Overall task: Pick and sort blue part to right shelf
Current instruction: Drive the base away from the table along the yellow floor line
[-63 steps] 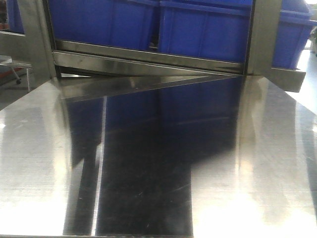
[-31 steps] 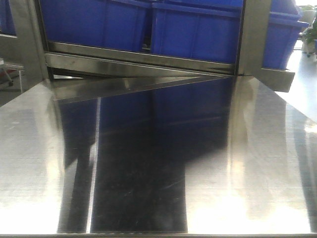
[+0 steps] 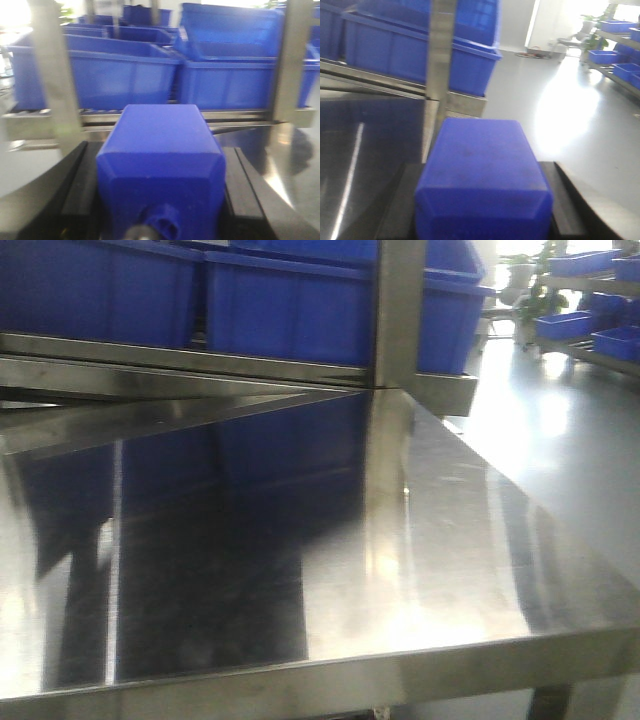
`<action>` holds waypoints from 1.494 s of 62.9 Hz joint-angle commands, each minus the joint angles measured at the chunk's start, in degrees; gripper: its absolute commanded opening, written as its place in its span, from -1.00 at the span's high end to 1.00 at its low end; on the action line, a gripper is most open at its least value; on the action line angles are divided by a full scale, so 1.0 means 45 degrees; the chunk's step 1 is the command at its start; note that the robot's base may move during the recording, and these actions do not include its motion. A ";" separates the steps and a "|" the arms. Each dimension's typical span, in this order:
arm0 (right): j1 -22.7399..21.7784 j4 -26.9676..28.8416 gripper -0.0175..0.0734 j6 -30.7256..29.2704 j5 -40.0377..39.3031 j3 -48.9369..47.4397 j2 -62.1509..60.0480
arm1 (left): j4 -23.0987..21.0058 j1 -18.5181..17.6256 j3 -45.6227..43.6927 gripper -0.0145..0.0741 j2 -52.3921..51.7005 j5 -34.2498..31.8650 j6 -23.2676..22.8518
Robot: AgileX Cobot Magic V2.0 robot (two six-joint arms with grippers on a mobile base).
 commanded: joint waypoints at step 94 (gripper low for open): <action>-0.0091 -0.0014 -0.26 -0.0034 -0.1131 -0.0366 0.0104 | -0.0010 -0.0048 -0.0352 0.21 0.0113 -0.1167 0.0012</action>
